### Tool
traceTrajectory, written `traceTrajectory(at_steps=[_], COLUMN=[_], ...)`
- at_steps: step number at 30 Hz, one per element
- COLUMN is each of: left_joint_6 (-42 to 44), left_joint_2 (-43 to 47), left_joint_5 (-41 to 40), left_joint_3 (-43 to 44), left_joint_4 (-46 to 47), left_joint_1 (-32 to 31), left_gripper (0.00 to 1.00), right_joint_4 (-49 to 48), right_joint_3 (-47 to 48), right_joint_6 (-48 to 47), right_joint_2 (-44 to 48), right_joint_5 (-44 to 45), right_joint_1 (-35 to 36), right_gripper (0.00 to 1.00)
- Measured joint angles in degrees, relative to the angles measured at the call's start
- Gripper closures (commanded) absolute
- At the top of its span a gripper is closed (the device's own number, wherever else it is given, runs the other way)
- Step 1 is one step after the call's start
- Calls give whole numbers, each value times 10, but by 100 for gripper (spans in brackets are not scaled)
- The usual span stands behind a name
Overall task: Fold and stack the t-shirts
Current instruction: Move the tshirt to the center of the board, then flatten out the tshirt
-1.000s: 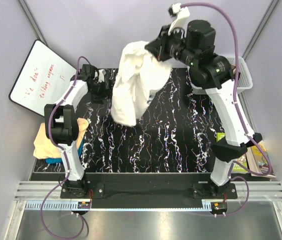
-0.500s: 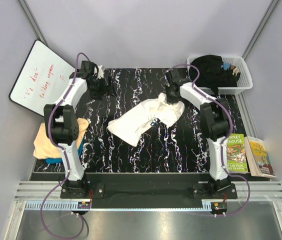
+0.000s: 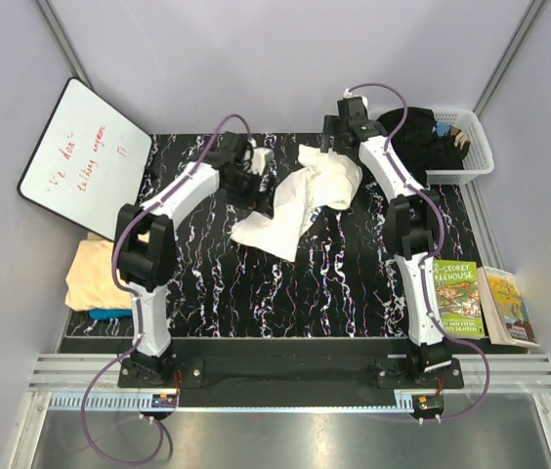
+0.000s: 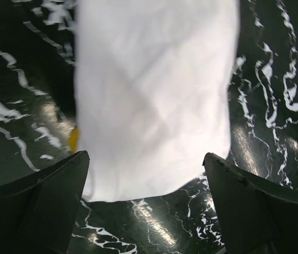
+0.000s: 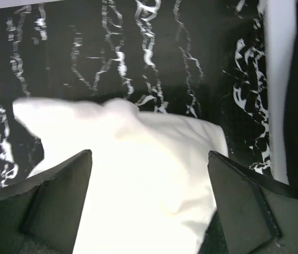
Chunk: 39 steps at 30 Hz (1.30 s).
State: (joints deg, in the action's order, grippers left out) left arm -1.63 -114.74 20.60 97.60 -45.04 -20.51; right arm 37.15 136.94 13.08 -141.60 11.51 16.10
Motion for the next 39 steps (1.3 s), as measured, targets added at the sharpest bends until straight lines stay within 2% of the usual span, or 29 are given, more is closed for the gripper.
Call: traceTrajectory(at_steps=[5, 14, 17, 21, 25, 27, 28, 29, 39], left_joint_6=[45, 100, 111, 113, 105, 101, 97, 98, 90], left_joint_2=[8, 11, 6, -25, -77, -100, -108, -113, -110], left_joint_5=[-3, -61, -75, -106, -181, -215, -228, -244, -367], left_joint_3=[-2, -9, -9, 3, 18, 23, 25, 29, 54], left_joint_4=[-8, -25, -31, -37, -41, -44, -44, -44, -60], left_joint_1=[-53, -170, -208, -228, -228, -229, -229, -230, -243], left_gripper=[4, 3, 4, 12, 24, 46, 63, 100, 100], right_joint_4=[16, 34, 35, 33, 30, 29, 25, 25, 12], right_joint_3=[-8, -110, -132, -146, -171, -186, -200, -213, -286], right_joint_6=[5, 14, 20, 37, 61, 74, 80, 87, 101], right_joint_2=[-5, 56, 92, 132, 163, 171, 177, 183, 217], right_joint_5=[6, 9, 0, -26, -70, -95, -108, -121, -193], right_joint_1=[-12, -15, -22, -46, -89, -109, -120, -130, -145], right_gripper=[0, 0, 0, 0, 0, 0, 0, 0, 0])
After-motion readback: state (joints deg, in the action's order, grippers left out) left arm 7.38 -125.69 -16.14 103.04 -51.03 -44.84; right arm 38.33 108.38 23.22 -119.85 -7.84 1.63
